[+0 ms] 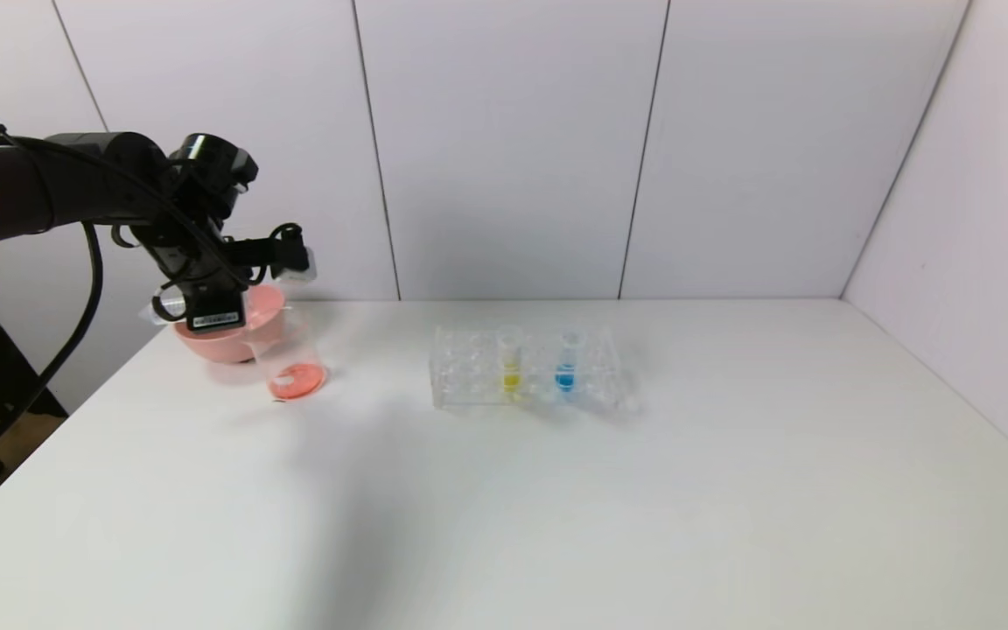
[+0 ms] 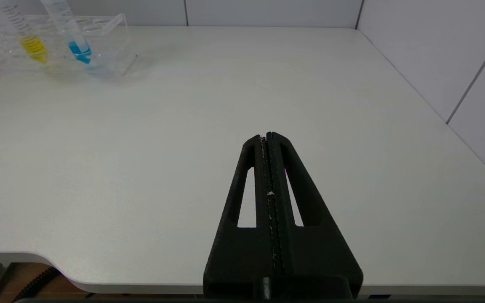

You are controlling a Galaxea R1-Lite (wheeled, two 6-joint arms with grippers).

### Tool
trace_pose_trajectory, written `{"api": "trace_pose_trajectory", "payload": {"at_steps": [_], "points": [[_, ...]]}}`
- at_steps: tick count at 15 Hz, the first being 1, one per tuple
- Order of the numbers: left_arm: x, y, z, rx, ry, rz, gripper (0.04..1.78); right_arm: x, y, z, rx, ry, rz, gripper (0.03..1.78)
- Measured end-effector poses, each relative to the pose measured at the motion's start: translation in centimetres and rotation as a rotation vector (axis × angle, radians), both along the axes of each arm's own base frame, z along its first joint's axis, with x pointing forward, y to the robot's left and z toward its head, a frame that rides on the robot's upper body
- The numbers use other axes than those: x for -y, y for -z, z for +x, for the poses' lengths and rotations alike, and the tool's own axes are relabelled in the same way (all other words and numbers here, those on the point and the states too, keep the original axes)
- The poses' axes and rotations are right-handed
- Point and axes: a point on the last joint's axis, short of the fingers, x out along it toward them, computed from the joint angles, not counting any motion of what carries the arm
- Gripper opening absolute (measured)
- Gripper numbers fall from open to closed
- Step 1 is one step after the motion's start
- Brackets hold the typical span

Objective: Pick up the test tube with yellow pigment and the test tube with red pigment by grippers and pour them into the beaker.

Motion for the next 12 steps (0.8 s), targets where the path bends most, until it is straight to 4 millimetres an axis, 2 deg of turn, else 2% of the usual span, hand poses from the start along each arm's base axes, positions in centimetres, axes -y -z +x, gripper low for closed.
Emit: {"api": "trace_pose_trajectory", "payload": {"at_steps": [12], "points": [[0.16,-0.12,0.04,0.011,0.003,0.004,0.49,0.0,0.0,0.0,0.0,0.0,0.0,0.11]]}}
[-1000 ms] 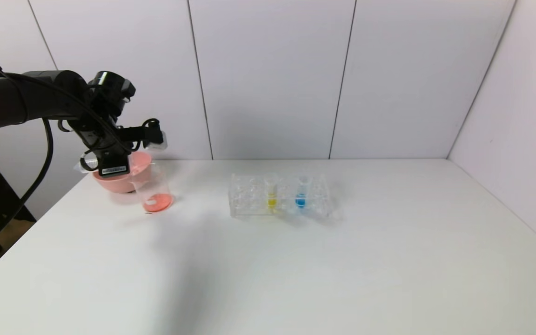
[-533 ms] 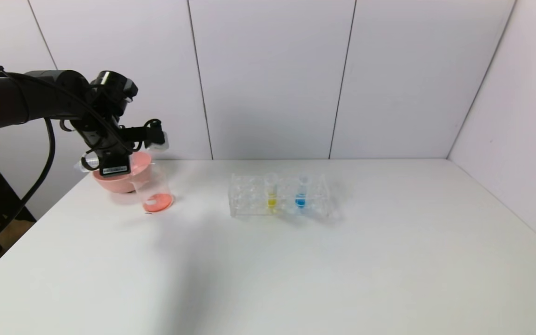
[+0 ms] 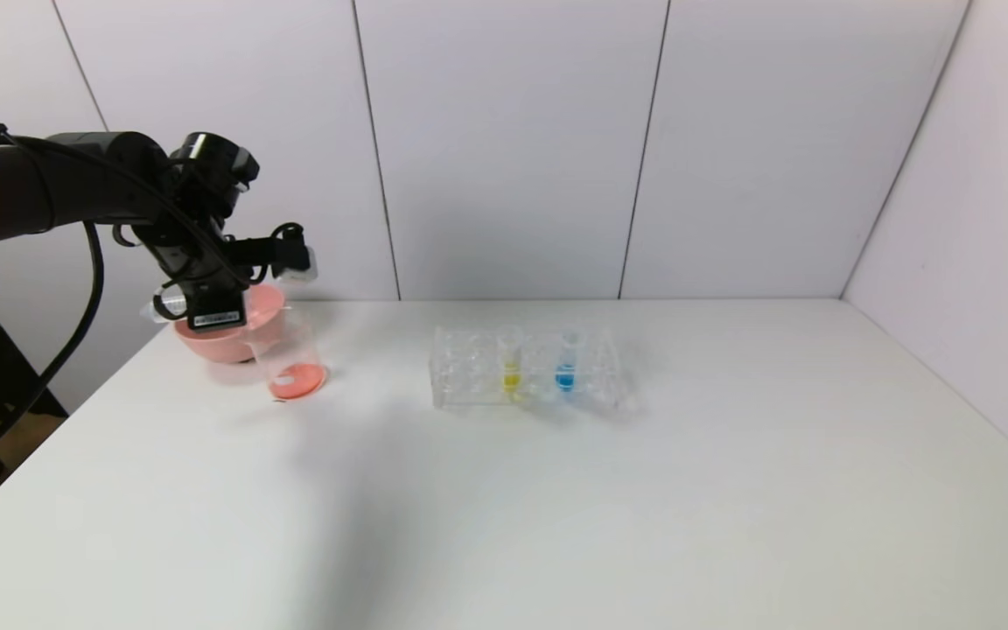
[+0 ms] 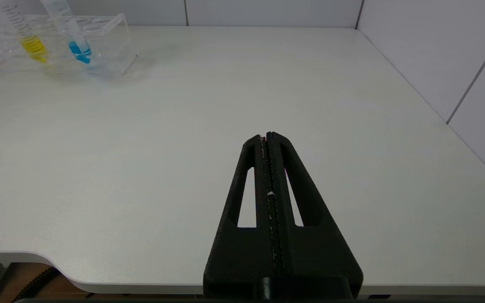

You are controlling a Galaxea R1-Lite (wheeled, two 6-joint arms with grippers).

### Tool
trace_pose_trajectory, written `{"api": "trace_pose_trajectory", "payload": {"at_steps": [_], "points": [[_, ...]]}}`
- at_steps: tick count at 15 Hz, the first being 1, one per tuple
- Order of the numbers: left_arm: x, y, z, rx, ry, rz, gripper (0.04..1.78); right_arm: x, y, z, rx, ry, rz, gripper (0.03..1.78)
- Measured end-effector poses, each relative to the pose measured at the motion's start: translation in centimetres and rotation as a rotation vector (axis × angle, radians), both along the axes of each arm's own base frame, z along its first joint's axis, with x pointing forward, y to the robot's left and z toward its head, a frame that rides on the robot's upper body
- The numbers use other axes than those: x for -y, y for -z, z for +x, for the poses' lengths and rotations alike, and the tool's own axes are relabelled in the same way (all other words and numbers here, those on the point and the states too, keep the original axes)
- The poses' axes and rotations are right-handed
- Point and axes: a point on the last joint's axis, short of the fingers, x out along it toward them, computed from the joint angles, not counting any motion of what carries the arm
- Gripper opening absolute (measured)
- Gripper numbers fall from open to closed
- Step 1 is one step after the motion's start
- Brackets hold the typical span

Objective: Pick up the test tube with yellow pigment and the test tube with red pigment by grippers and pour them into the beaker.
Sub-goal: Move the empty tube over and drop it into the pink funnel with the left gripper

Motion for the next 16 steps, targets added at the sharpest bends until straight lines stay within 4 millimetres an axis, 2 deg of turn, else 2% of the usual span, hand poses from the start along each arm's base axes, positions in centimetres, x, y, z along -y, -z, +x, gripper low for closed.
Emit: {"api": "trace_pose_trajectory", "payload": {"at_steps": [3,7,12,14,16], "points": [[-0.1,-0.3,-0.1,0.018,-0.013,-0.007,0.48,0.0,0.0,0.0,0.0,0.0,0.0,0.11],[-0.4,-2.8,-0.7,0.191,-0.138,-0.144,0.49,0.0,0.0,0.0,0.0,0.0,0.0,0.11],[-4.1,-6.4,-1.9,0.454,-0.421,-0.488,0.48,0.0,0.0,0.0,0.0,0.0,0.0,0.11],[-5.7,-8.3,-2.1,0.618,-0.493,-0.639,0.48,0.0,0.0,0.0,0.0,0.0,0.0,0.11],[-6.5,-10.1,-2.0,0.804,-0.514,-0.763,0.48,0.0,0.0,0.0,0.0,0.0,0.0,0.11]]}}
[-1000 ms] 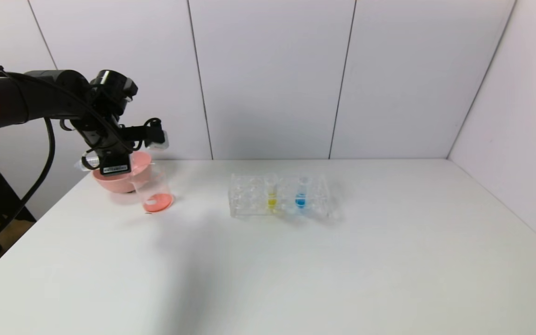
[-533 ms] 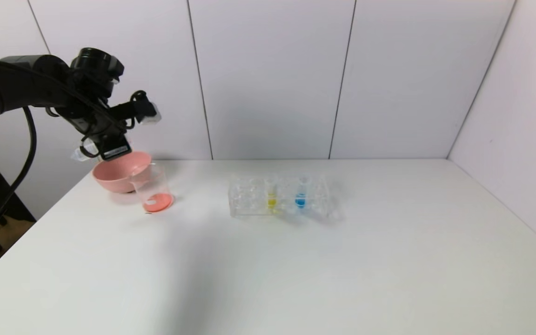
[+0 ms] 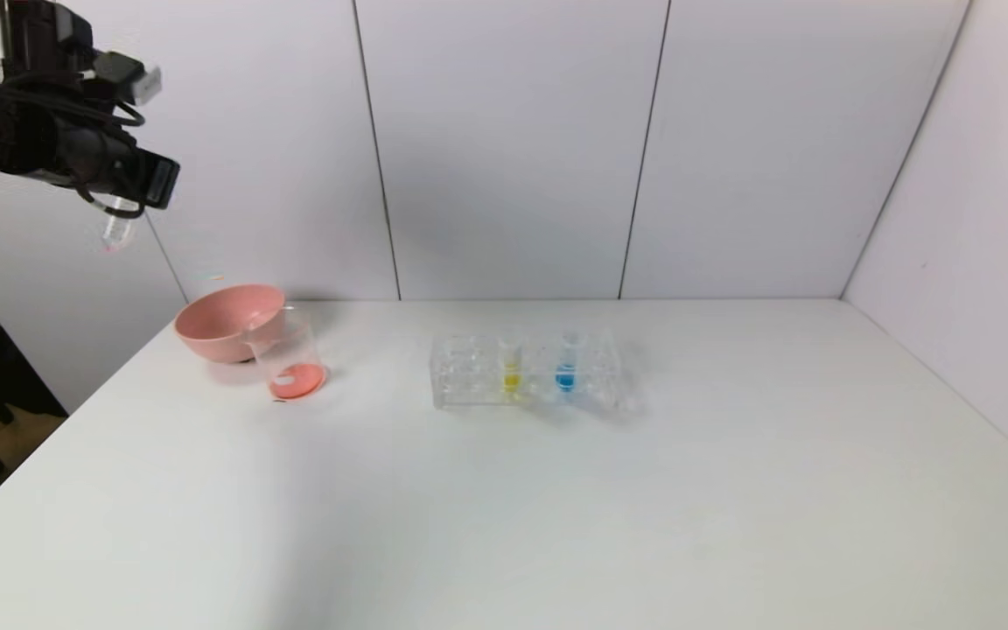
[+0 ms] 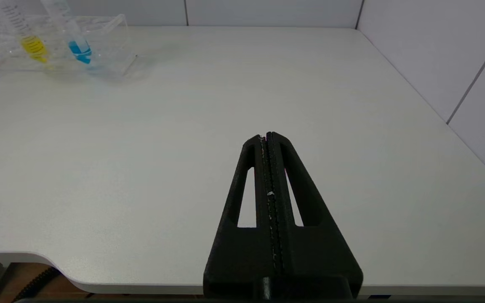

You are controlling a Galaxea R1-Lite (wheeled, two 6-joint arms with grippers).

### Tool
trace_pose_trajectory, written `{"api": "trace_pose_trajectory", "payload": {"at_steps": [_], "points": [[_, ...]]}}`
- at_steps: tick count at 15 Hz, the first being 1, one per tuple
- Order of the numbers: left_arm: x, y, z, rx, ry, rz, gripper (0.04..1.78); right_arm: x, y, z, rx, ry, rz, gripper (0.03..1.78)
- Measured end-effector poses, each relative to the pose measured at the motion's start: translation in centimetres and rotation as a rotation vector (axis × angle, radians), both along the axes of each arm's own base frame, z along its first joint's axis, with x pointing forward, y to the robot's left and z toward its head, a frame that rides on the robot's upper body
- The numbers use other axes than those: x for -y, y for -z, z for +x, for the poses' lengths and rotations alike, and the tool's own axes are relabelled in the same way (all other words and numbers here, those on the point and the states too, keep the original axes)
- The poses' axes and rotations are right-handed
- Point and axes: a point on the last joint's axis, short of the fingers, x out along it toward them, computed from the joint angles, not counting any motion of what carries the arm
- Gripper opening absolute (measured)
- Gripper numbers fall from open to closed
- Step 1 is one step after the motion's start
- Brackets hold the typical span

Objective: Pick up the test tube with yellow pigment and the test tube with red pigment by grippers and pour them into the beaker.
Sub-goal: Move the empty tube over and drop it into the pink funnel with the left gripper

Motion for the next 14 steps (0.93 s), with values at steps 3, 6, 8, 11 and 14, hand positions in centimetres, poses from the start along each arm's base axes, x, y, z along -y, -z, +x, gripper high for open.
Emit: {"api": "trace_pose_trajectory", "payload": {"at_steps": [3,6,8,11,14], "points": [[-0.9,-0.8,0.8,0.198,-0.048,-0.111,0.49,0.0,0.0,0.0,0.0,0.0,0.0,0.11],[-1.2,1.4,2.3,0.166,-0.068,-0.197,0.48,0.0,0.0,0.0,0.0,0.0,0.0,0.11],[-1.3,3.4,3.4,0.13,-0.08,-0.249,0.48,0.0,0.0,0.0,0.0,0.0,0.0,0.11],[-1.5,7.3,4.6,0.063,-0.097,-0.318,0.48,0.0,0.0,0.0,0.0,0.0,0.0,0.11],[-1.6,10.7,6.1,0.1,-0.053,-0.361,0.48,0.0,0.0,0.0,0.0,0.0,0.0,0.11]]}}
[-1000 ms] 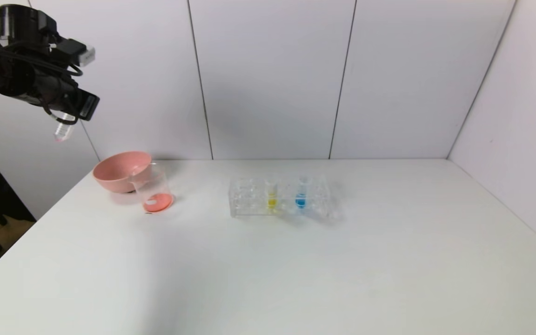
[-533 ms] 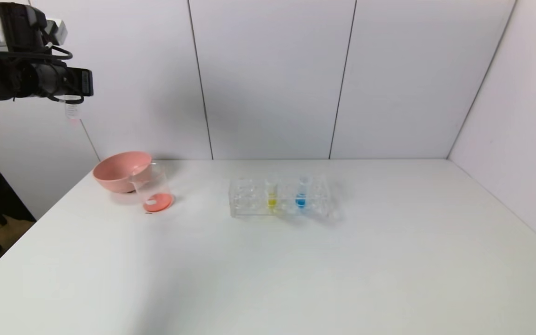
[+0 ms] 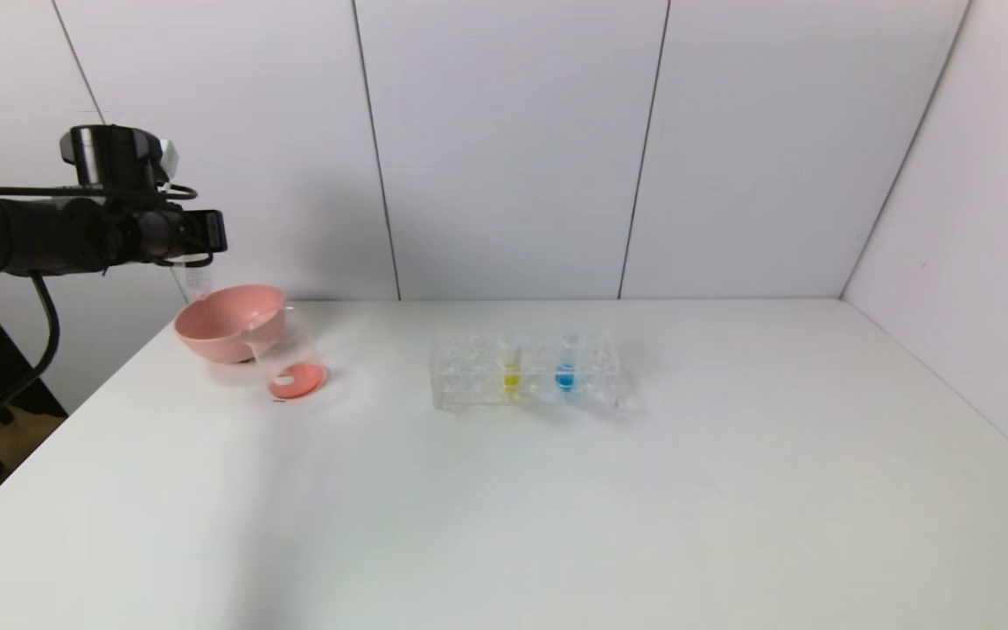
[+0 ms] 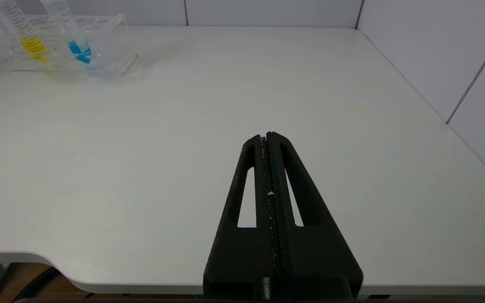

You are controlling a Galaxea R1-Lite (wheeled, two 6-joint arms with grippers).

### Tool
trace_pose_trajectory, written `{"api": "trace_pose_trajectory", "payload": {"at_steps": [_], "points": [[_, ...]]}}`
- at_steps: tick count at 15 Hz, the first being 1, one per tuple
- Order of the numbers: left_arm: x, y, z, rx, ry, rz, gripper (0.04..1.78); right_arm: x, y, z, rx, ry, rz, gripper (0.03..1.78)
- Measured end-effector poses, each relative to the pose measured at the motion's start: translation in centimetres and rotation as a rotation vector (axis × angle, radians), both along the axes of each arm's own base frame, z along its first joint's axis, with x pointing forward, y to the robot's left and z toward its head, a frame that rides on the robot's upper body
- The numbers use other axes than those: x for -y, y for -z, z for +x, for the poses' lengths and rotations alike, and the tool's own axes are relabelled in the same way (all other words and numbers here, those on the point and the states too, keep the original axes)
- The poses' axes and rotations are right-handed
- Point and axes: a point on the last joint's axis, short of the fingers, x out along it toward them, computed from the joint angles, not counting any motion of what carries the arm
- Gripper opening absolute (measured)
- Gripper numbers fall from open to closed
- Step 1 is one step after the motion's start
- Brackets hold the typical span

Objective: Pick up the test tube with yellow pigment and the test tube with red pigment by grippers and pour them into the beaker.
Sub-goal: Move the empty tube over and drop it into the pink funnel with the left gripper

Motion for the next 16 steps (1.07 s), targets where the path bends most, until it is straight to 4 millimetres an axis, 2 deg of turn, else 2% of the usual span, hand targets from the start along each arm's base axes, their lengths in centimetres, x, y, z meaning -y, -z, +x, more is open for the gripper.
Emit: {"api": "trace_pose_trajectory", "payload": {"at_steps": [5,11,14,16], "points": [[-0.4,4.3,2.5,0.015,0.02,0.0,0.48,0.0,0.0,0.0,0.0,0.0,0.0,0.11],[-0.9,6.8,3.8,0.013,0.037,-0.002,0.5,0.0,0.0,0.0,0.001,0.0,0.0,0.11],[-1.0,6.9,4.0,0.014,0.037,-0.002,0.68,0.0,0.0,0.0,0.0,0.0,0.0,0.11],[-1.1,6.9,4.0,0.016,0.036,-0.002,0.95,0.0,0.0,0.0,0.0,0.0,0.0,0.11]]}}
